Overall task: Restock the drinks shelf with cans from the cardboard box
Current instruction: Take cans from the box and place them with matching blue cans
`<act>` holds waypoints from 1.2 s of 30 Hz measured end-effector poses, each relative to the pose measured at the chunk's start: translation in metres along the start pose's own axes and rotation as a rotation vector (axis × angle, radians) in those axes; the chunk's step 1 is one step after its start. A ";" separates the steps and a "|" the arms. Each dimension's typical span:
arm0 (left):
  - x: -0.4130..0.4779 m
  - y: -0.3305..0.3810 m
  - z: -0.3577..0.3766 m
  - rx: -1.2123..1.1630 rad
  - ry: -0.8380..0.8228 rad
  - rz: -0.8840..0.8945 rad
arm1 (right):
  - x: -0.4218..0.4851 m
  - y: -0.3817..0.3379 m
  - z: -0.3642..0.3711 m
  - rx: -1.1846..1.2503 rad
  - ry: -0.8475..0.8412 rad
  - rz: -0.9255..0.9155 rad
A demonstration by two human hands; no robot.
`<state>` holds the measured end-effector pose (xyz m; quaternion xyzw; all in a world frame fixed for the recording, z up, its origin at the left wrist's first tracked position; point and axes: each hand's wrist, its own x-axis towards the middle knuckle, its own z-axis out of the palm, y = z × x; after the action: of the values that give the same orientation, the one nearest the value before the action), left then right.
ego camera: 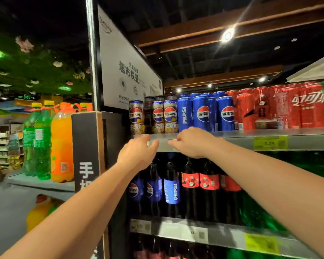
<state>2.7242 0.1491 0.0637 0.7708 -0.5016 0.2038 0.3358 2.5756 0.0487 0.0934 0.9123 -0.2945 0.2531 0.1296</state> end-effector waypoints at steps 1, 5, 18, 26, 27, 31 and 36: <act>-0.010 0.006 0.002 0.028 -0.001 -0.018 | -0.011 0.004 -0.001 -0.007 -0.009 -0.019; -0.055 0.030 0.017 0.095 -0.016 -0.062 | -0.058 0.016 0.006 -0.022 -0.057 -0.082; -0.170 0.041 0.115 0.209 -0.285 -0.083 | -0.171 0.042 0.127 0.003 -0.289 -0.061; -0.229 0.013 0.180 0.181 -0.461 -0.043 | -0.226 0.029 0.204 0.062 -0.399 0.008; -0.239 0.010 0.189 0.177 -0.485 -0.033 | -0.235 0.027 0.215 0.071 -0.411 0.025; -0.281 -0.005 0.228 0.126 -0.622 -0.027 | -0.274 0.020 0.258 0.122 -0.501 0.063; -0.339 -0.024 0.278 0.067 -0.742 0.014 | -0.332 0.018 0.313 0.130 -0.634 0.112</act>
<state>2.5990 0.1706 -0.3571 0.7995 -0.5873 -0.0709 0.1042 2.4535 0.0706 -0.3459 0.9346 -0.3530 -0.0183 -0.0411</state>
